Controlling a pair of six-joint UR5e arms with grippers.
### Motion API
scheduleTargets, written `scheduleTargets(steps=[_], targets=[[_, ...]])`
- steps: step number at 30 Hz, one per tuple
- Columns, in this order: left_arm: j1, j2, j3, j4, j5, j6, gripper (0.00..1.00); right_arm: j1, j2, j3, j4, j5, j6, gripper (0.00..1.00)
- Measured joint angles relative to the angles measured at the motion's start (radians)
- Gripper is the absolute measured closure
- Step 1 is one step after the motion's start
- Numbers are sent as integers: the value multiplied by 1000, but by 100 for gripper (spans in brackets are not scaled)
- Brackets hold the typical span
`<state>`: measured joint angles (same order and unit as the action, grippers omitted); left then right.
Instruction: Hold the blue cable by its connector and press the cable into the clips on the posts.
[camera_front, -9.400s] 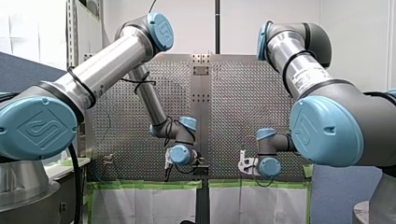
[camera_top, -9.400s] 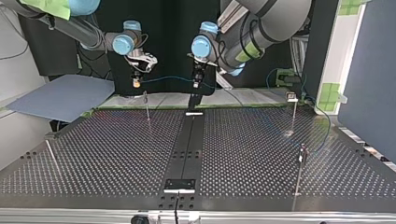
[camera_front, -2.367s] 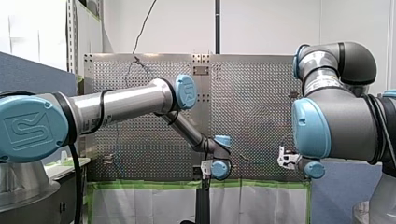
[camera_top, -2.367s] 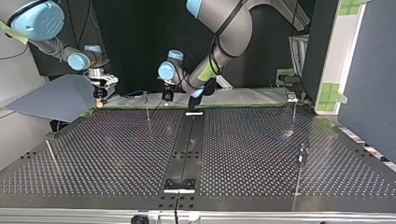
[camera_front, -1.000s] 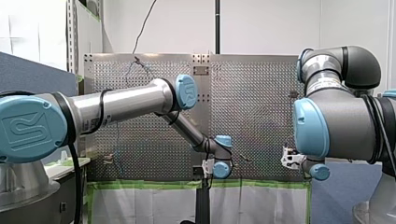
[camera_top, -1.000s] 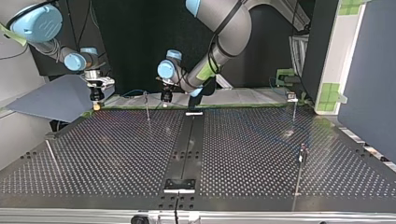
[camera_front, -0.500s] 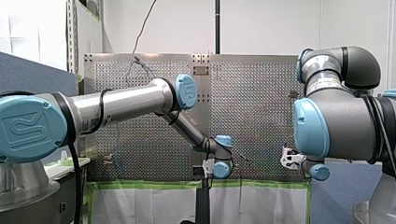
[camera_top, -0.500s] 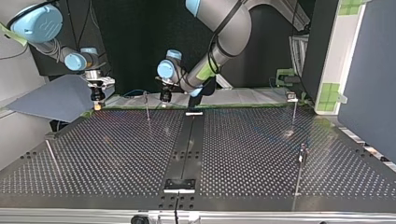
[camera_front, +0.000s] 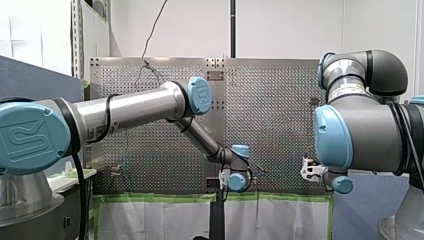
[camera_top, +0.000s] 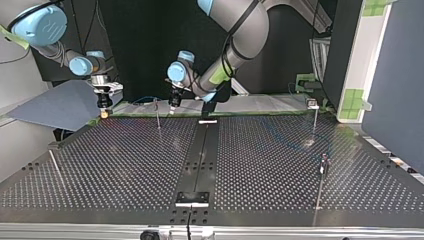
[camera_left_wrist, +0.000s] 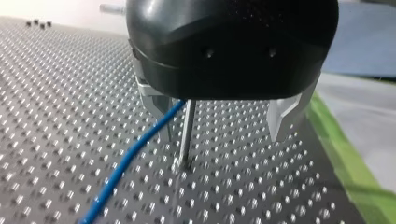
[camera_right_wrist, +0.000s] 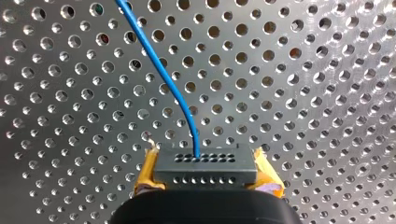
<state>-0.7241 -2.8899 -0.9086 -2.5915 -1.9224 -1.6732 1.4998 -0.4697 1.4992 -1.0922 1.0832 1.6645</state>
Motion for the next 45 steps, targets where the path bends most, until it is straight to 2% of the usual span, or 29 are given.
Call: scheduleTargets(steps=[8, 13, 20, 26, 36, 45], targets=[[-15, 3, -7, -62, 24, 62, 0, 0, 1, 0, 0, 0, 0, 98], [-25, 27, -16, -88, 35, 86, 0, 1, 2, 0, 1, 0, 0, 98], [-36, 84, -66, -63, 46, 87, 0, 5, 2, 0, 3, 0, 0, 98], [-41, 130, -119, -71, 47, 90, 0, 6, 2, 0, 2, 0, 0, 98], [-58, 137, -200, -65, 66, 103, 0, 6, 3, 0, 1, -2, 0, 98], [-82, 143, -192, -63, 97, 99, 0, 6, 4, 0, -1, -3, 0, 98]])
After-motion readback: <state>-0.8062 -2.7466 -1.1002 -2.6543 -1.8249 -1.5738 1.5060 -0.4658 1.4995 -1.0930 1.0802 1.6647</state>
